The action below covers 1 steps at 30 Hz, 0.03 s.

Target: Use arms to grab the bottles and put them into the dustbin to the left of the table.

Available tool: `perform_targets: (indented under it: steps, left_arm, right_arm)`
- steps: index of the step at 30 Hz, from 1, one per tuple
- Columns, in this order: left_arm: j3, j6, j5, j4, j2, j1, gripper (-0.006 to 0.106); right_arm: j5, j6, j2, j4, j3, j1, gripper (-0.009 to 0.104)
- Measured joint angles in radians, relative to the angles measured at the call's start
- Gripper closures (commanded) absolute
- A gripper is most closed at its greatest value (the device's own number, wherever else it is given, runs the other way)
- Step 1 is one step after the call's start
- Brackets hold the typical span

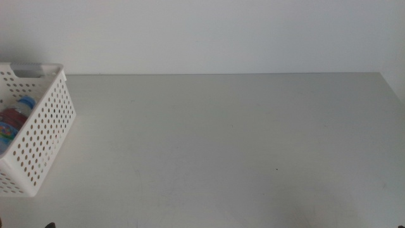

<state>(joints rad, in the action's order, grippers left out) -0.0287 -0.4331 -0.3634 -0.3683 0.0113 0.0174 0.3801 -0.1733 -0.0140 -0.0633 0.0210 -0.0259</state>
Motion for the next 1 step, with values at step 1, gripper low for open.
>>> perform_targets:
  steps: [1]
  left_arm:
    - [0.0, 0.0, -0.002, 0.0, 0.0, 0.0, 0.007]
  right_arm:
    - [-0.001, 0.0, 0.0, 0.0, 0.0, 0.0, 0.023]
